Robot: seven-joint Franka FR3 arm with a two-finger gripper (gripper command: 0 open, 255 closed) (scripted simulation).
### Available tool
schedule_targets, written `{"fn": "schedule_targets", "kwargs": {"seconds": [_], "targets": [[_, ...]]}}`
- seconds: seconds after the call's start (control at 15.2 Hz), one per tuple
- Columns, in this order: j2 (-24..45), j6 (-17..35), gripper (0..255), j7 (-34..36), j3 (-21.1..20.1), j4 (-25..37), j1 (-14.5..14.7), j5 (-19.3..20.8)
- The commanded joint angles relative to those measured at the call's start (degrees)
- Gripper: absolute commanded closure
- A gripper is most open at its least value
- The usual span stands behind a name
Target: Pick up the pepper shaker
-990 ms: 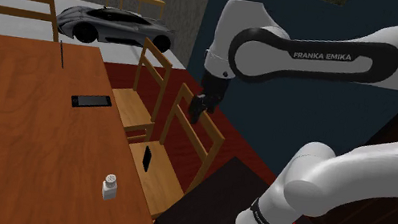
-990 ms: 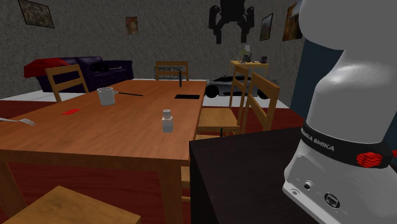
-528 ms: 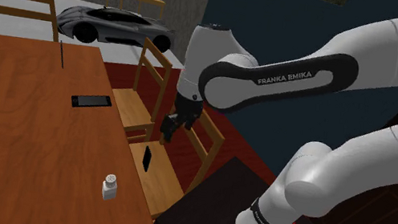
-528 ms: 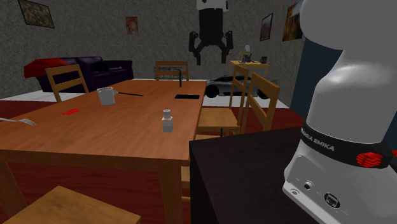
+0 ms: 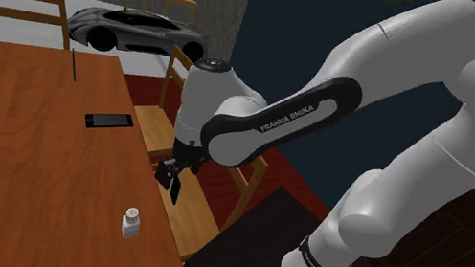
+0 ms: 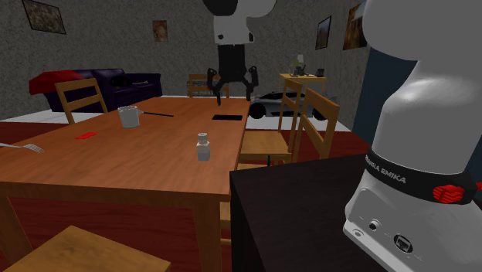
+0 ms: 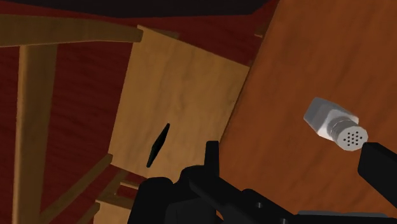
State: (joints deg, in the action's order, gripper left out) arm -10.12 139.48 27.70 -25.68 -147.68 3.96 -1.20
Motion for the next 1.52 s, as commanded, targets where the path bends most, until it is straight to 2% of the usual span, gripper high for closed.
{"fn": "schedule_targets", "kwargs": {"seconds": [0.0, 0.26, 0.59, 1.12, 1.25, 1.32, 1.45], "targets": [[5.6, 3.4, 0, 5.4, -2.1, 2.1, -0.6, 3.7], [16.3, 7.8, 0, 16.8, -2.9, 7.1, 0.0, 14.2], [28.9, 10.4, 0, 29.5, 1.2, 15.6, 5.5, 26.1], [35.6, 14.3, 0, 34.5, 5.5, 17.9, 9.2, 31.9], [36.0, 14.6, 0, 34.8, 5.8, 18.0, 9.4, 32.3], [36.1, 14.7, 255, 34.8, 5.8, 18.0, 9.4, 32.4], [36.1, 14.6, 255, 34.7, 5.8, 18.1, 9.3, 32.3]]}}
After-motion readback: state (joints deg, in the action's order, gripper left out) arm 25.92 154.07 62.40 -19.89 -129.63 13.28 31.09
